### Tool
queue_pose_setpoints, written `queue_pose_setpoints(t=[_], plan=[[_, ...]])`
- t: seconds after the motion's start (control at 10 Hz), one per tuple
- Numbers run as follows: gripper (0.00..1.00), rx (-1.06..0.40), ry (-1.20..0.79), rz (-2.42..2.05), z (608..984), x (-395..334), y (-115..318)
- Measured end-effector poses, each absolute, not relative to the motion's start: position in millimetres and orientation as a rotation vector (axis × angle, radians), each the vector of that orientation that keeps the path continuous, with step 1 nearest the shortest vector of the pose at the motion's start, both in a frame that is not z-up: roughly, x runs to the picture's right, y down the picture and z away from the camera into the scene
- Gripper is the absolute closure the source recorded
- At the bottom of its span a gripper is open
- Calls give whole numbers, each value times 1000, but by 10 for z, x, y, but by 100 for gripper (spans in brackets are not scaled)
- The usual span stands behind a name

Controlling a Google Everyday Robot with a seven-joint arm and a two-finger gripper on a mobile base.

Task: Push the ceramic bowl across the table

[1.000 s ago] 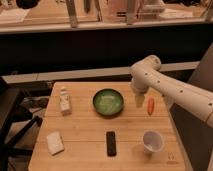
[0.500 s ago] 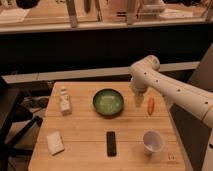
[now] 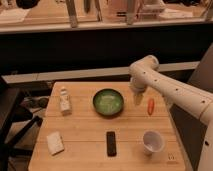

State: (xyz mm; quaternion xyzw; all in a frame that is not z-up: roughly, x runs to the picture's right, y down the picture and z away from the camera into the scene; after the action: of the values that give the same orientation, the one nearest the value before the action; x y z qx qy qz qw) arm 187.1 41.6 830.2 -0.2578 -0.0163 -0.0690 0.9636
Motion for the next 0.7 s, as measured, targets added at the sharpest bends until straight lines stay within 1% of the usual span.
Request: queue_pose_setpoints(t=[0.1, 0.3, 0.4, 0.5, 0.6, 0.7], plan=[[52, -523, -34, -140, 8322, 1862, 404], [62, -529, -34, -138, 8341, 1864, 402], [70, -534, -35, -137, 8358, 1866, 401], [83, -542, -37, -140, 8422, 1881, 407], [92, -553, -42, -146, 8505, 1877, 454], [95, -562, -45, -151, 8573, 1855, 493]])
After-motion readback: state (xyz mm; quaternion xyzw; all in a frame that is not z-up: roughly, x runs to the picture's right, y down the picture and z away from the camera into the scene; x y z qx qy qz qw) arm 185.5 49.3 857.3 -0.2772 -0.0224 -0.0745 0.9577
